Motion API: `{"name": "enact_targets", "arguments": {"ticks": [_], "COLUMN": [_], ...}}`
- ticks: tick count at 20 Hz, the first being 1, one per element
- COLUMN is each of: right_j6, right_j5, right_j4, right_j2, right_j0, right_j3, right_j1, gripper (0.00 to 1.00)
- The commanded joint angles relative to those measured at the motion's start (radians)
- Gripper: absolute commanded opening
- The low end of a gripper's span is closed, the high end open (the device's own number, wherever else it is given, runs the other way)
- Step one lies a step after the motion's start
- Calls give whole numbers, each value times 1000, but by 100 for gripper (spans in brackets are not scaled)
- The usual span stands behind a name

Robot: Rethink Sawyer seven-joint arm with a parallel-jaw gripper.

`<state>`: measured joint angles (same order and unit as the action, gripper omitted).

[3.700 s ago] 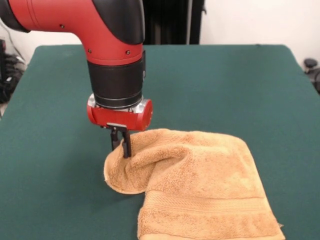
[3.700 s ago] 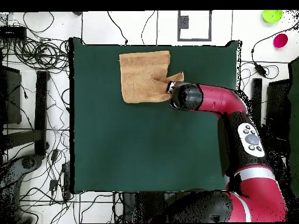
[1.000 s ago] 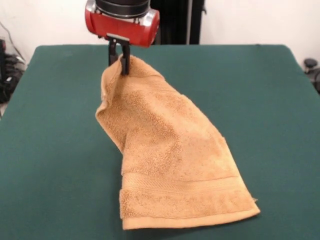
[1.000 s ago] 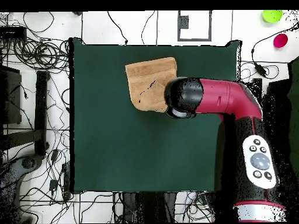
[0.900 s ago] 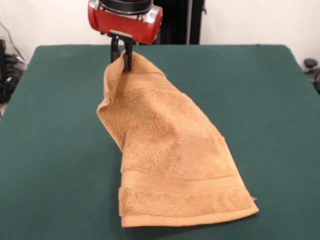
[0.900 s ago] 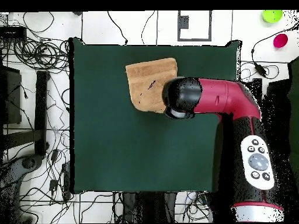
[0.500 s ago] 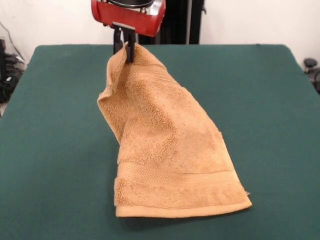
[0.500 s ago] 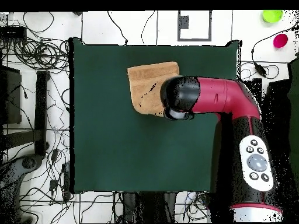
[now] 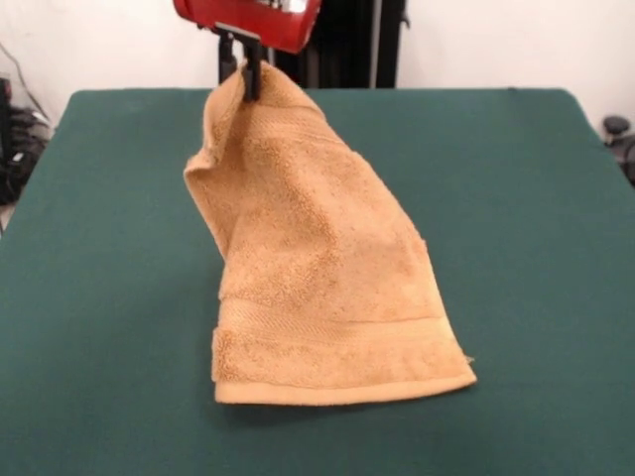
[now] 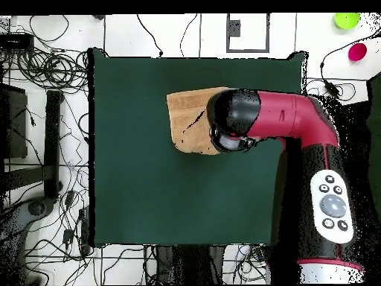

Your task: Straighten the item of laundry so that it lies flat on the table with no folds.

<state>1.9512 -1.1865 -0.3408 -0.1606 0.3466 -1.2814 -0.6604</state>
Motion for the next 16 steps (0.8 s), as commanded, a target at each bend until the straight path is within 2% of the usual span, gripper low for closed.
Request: {"name": "enact_targets", "arguments": {"ticks": [1,16], "right_j6": [-35,-36], "right_j5": [-213,-337], "right_j4": [6,13], "right_j2": [-49,-62], "right_j0": [-39,-49], "right_j3": [98,176], "right_j1": [47,61], "gripper": [0,0]}}
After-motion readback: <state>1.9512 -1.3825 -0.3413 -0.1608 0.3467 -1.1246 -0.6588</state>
